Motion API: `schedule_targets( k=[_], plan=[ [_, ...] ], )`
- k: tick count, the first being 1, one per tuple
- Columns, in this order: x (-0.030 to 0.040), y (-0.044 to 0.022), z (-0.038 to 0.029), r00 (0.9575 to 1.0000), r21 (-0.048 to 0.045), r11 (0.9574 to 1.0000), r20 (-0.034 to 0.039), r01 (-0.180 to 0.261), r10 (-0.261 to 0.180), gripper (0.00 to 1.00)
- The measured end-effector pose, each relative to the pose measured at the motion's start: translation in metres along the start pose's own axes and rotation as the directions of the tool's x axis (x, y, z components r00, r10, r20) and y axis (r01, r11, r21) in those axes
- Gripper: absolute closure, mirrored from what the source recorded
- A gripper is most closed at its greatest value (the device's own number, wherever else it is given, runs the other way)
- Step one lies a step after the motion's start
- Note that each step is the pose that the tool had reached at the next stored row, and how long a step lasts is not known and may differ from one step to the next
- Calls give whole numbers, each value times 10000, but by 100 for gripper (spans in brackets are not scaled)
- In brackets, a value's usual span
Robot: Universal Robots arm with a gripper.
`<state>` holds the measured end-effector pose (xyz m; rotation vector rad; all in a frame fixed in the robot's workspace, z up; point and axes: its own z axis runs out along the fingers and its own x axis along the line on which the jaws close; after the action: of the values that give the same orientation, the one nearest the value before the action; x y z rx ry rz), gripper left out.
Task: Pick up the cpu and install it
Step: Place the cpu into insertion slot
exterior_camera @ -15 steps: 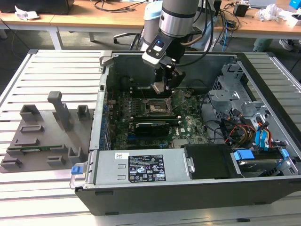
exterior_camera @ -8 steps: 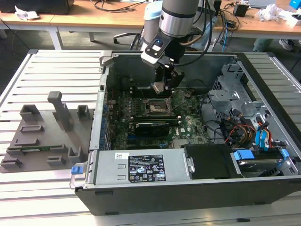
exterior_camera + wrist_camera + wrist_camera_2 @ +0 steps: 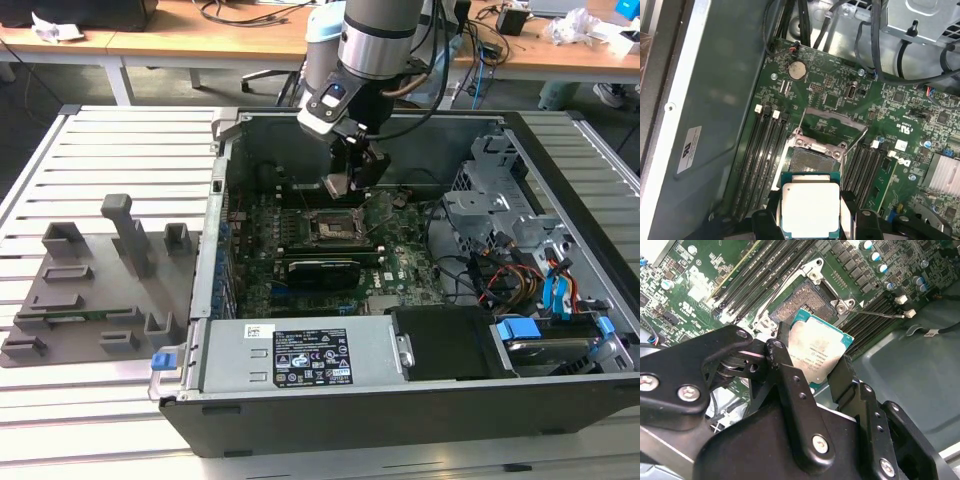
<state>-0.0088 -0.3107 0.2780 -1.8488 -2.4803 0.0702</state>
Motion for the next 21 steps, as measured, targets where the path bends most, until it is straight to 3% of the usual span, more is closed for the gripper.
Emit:
schedule_targets(
  k=[5, 7, 8, 9, 10, 21],
  plan=[
    [0, 0, 0, 9985, 2, 9985, -9, -547, 547, 45],
    [0, 0, 0, 9963, 12, 9963, 23, -865, 865, 45],
    [0, 0, 0, 9953, 20, 9954, 58, -962, 962, 45],
    [0, 0, 1, 9930, 44, 9931, 181, -1170, 1169, 45],
    [-1, 0, 1, 9918, 51, 9920, 212, -1262, 1261, 45],
    [0, 0, 1, 9845, 59, 9848, 250, -1737, 1735, 45]
  ],
)
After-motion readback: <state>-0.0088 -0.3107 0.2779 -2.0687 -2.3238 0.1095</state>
